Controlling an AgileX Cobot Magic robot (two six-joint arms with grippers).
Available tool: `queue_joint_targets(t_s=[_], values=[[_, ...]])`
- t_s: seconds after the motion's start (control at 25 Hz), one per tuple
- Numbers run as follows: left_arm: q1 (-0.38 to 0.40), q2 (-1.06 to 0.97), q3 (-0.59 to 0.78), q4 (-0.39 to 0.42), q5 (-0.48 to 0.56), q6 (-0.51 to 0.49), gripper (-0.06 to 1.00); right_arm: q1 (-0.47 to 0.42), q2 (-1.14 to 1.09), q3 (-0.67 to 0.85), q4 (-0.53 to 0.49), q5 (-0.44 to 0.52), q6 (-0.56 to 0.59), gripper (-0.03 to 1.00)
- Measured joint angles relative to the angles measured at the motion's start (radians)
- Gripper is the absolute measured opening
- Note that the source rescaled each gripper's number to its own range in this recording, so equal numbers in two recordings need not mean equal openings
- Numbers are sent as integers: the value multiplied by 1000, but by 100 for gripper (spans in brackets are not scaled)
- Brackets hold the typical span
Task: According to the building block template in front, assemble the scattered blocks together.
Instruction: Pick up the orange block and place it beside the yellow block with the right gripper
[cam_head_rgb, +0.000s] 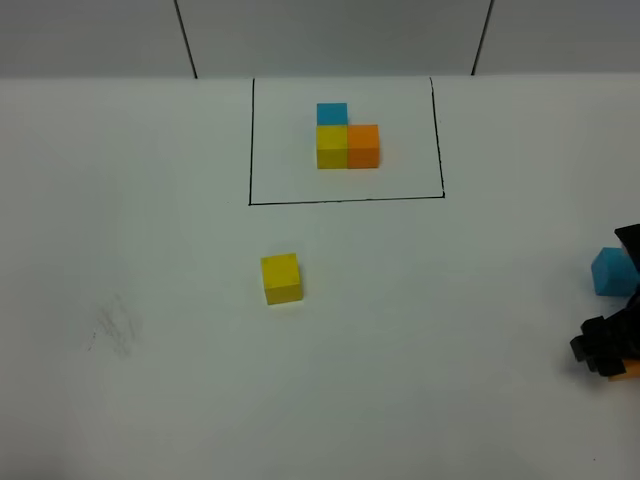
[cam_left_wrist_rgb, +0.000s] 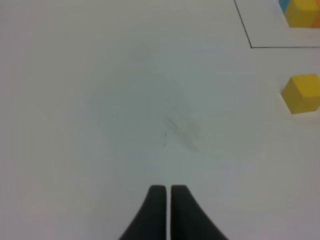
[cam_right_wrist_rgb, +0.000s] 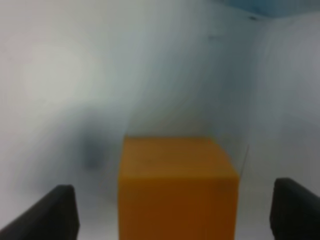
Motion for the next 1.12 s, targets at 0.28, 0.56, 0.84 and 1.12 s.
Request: queue_joint_targets(t_s=[0.28,0.56,0.84,1.12], values=[[-1,0,0,0,0,0,0,0,50,-1,0,-10,0,72],[-1,0,0,0,0,0,0,0,77,-3,0,-11,2,70],[-1,0,0,0,0,0,0,0,79,-3,1,-9,3,46],[-1,0,0,0,0,0,0,0,79,-3,0,-3,4,46]])
